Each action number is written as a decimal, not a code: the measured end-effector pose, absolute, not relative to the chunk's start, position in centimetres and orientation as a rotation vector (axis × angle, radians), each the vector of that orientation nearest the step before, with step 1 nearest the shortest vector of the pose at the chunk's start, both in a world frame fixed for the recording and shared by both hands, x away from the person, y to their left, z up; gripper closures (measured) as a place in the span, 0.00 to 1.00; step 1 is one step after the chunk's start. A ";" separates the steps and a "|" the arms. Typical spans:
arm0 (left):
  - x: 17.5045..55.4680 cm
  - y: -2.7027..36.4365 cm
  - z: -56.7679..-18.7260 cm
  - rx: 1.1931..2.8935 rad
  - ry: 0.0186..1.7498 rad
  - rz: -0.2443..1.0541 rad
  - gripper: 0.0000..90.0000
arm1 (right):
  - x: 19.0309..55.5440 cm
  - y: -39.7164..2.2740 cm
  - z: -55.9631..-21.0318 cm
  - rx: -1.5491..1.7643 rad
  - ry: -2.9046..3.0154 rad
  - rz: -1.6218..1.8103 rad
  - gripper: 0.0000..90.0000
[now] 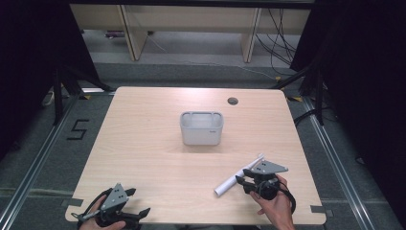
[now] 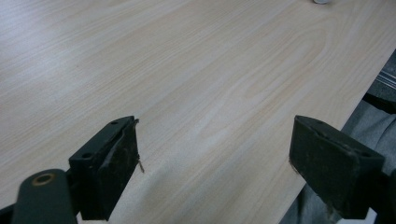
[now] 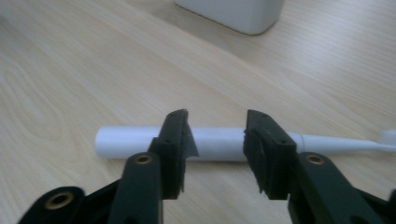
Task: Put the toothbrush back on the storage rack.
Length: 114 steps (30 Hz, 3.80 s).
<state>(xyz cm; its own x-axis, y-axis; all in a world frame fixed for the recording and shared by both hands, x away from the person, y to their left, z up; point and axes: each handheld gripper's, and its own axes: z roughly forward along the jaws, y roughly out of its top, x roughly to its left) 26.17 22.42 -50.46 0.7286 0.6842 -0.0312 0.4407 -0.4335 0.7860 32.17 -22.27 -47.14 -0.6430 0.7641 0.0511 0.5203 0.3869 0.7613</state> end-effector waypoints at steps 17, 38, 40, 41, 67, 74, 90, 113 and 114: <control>26.1 22.3 -50.6 2.071 0.860 0.371 0.17 | 33.3 -18.2 -48.0 0.928 2.480 1.074 0.98; 26.1 22.2 -50.6 2.070 0.860 0.370 0.17 | 33.7 -16.0 -49.1 0.891 2.552 1.034 0.98; 26.1 22.3 -50.6 2.082 0.850 0.373 0.17 | 33.7 -16.0 -49.1 0.894 2.564 1.024 0.98; 26.1 22.3 -50.6 2.077 0.853 0.366 0.17 | 33.6 -16.0 -49.1 0.903 2.566 1.024 0.98; 26.0 22.2 -50.6 2.047 0.863 0.362 0.17 | 32.7 -17.6 -49.7 0.924 2.608 1.014 0.97; 26.0 22.3 -50.5 2.057 0.859 0.362 0.17 | 32.5 -18.4 -49.7 0.915 2.629 1.022 0.97; 26.0 22.3 -50.5 2.059 0.856 0.367 0.17 | 32.1 -20.1 -49.4 0.947 2.647 1.007 0.97; 26.0 22.2 -50.6 2.042 0.865 0.357 0.17 | 31.5 -22.4 -49.2 1.016 2.639 0.958 0.97; 26.0 22.2 -50.6 2.041 0.866 0.357 0.17 | 31.5 -22.5 -49.3 1.011 2.617 0.976 0.97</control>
<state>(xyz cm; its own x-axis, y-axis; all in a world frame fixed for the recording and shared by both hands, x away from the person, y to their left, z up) 25.99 22.16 -50.60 0.7175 0.6934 -0.0661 0.4453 -0.3836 0.8091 31.53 -22.46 -49.33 -0.7554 0.6513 0.0722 0.5396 0.5556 0.6326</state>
